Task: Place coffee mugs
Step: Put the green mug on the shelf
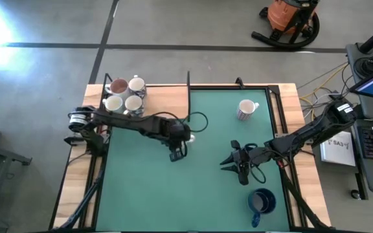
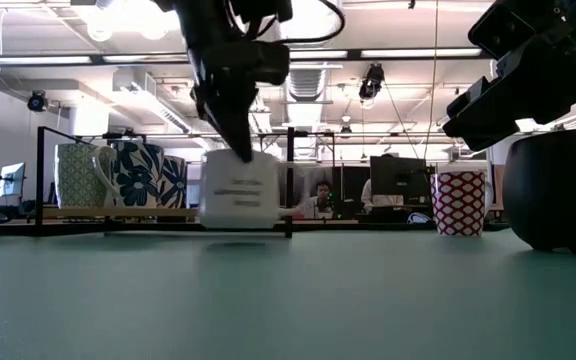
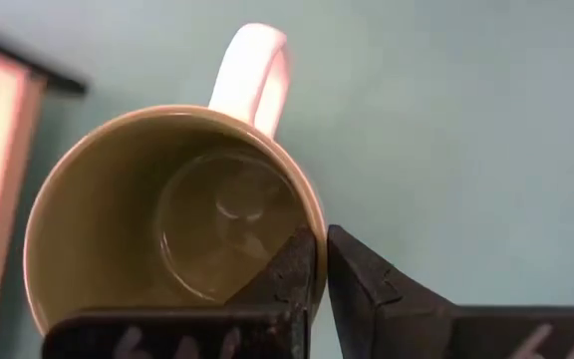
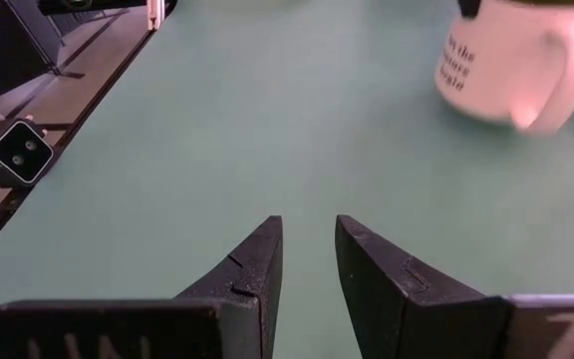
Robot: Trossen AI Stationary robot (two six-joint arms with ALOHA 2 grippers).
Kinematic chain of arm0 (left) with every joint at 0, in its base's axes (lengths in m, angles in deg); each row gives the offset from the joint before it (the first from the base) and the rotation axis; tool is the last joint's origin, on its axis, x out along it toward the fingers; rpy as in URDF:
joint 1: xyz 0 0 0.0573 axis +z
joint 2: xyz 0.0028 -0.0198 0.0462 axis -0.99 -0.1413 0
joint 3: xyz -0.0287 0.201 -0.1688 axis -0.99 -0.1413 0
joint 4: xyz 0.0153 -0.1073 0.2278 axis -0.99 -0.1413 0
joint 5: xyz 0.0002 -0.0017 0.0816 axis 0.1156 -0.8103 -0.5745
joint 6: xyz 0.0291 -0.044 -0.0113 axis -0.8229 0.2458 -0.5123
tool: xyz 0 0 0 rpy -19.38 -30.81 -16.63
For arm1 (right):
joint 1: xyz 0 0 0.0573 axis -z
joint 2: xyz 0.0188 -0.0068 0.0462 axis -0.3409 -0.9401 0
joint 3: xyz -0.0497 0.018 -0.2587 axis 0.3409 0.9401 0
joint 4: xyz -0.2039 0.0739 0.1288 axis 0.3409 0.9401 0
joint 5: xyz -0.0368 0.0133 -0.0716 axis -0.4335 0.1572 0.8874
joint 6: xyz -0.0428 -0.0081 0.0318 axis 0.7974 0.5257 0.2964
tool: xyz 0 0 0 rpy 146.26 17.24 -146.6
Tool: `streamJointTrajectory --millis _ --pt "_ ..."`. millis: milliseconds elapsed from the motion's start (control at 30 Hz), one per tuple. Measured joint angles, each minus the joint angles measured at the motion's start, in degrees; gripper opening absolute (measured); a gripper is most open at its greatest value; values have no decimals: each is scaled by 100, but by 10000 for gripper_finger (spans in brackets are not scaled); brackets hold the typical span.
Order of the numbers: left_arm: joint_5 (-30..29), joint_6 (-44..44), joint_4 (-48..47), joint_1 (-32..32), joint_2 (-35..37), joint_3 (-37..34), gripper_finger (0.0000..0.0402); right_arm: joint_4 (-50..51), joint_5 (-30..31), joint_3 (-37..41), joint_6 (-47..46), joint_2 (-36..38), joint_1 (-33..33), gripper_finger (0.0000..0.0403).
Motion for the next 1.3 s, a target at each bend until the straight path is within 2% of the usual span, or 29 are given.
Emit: streamJointTrajectory --millis 100,233,633,967,1133,1300 --pt "-244 474 -584 51 -4 116 8 2 1 -1 0 0 0 86" --pt "-757 1021 -565 114 12 44 24 1 0 0 0 0 0 86" --pt "-872 2049 -741 333 -15 -90 72 2 0 0 0 1 1 86" --pt "-341 -29 -1254 274 61 66 104 2 0 0 0 0 0 86" --pt "-384 -1444 -1543 283 70 14 109 2 0 -2 0 0 0 86" --pt "-848 -2543 -1521 333 70 -19 110 2 0 -1 0 1 1 86"
